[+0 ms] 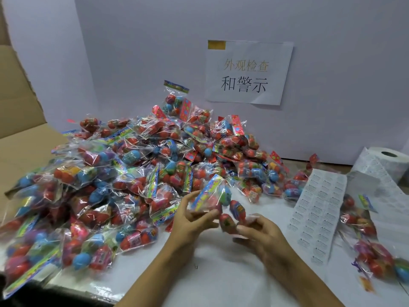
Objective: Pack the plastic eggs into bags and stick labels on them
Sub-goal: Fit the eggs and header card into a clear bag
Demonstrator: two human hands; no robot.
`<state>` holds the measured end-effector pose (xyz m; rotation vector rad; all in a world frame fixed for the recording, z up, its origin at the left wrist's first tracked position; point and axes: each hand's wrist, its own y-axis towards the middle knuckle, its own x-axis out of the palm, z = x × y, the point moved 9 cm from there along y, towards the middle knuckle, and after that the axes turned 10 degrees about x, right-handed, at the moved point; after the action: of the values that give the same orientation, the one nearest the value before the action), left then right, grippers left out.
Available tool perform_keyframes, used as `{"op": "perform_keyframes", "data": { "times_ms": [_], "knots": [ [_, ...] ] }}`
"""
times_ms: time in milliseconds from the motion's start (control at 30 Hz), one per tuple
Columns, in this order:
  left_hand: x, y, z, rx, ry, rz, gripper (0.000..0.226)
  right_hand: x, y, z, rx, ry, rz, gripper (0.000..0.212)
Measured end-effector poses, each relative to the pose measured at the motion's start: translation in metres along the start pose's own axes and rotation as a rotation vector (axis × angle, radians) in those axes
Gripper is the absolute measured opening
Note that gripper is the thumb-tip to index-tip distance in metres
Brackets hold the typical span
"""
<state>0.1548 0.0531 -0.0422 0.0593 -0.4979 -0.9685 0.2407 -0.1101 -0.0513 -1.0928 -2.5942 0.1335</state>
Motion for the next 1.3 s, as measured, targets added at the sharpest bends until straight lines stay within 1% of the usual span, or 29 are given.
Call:
{"op": "perform_keyframes", "data": {
  "times_ms": [67, 133, 167, 200, 233, 300, 333, 367, 433, 500, 567, 667, 800, 867, 900, 1000, 1133, 1167, 1233, 1300],
  "knots": [
    [-0.008, 0.002, -0.001, -0.028, -0.072, 0.076, 0.065, 0.006, -0.002, 0.004, 0.004, -0.114, -0.037, 0.031],
    [-0.009, 0.002, -0.001, -0.057, -0.131, 0.082, 0.036, 0.009, -0.003, 0.005, 0.012, -0.167, -0.027, 0.050],
    [-0.006, 0.001, -0.003, -0.080, -0.153, 0.074, 0.025, 0.008, -0.003, 0.004, 0.012, -0.176, 0.000, 0.056],
    [-0.004, 0.000, -0.004, -0.101, -0.160, 0.061, 0.023, 0.007, -0.003, 0.001, 0.008, -0.178, 0.033, 0.059],
    [-0.001, -0.002, -0.005, -0.122, -0.151, 0.043, 0.027, 0.006, -0.002, 0.000, -0.003, -0.183, 0.051, 0.058],
    [0.004, -0.007, -0.006, -0.153, -0.097, -0.014, 0.039, 0.008, -0.003, -0.002, -0.018, -0.172, 0.045, 0.046],
    [0.007, -0.008, -0.007, -0.166, -0.064, -0.047, 0.038, 0.009, -0.004, -0.003, -0.019, -0.158, 0.037, 0.040],
    [0.010, -0.010, -0.009, -0.182, -0.035, -0.076, 0.031, 0.010, -0.005, -0.004, -0.017, -0.150, 0.033, 0.038],
    [0.014, -0.014, -0.012, -0.216, -0.009, -0.112, 0.022, 0.010, -0.007, -0.004, -0.006, -0.154, 0.051, 0.041],
    [0.019, -0.017, -0.014, -0.239, -0.040, -0.153, 0.028, 0.009, -0.006, -0.004, -0.003, -0.164, 0.075, 0.041],
    [0.023, -0.019, -0.011, -0.229, -0.008, -0.194, 0.033, 0.009, -0.006, -0.004, -0.006, -0.180, 0.074, 0.035],
    [0.016, -0.018, -0.010, -0.188, 0.105, -0.155, 0.027, 0.009, -0.006, -0.005, -0.020, -0.206, 0.046, 0.024],
    [0.016, -0.019, -0.010, -0.215, 0.108, -0.161, 0.018, 0.011, -0.007, -0.006, -0.047, -0.239, 0.029, 0.032],
    [0.016, -0.020, -0.010, -0.244, 0.092, -0.135, 0.010, 0.009, -0.006, -0.006, -0.042, -0.231, 0.049, 0.033],
    [0.016, -0.020, -0.010, -0.260, 0.091, -0.114, 0.009, 0.006, -0.006, -0.006, -0.036, -0.224, 0.071, 0.033],
    [0.016, -0.020, -0.013, -0.290, 0.116, -0.077, 0.027, 0.001, -0.003, -0.007, -0.037, -0.211, 0.115, 0.033],
    [0.014, -0.019, -0.015, -0.309, 0.100, -0.026, 0.028, -0.001, -0.002, -0.006, -0.033, -0.177, 0.135, 0.034],
    [0.013, -0.019, -0.014, -0.305, 0.091, -0.022, 0.030, -0.002, -0.002, -0.006, -0.035, -0.162, 0.138, 0.033],
    [0.012, -0.017, -0.012, -0.277, 0.088, -0.030, 0.042, -0.005, -0.004, -0.008, -0.042, -0.134, 0.144, 0.035],
    [0.011, -0.016, -0.011, -0.248, 0.086, -0.043, 0.042, -0.007, -0.006, -0.010, -0.047, -0.118, 0.145, 0.036]
  ]
}}
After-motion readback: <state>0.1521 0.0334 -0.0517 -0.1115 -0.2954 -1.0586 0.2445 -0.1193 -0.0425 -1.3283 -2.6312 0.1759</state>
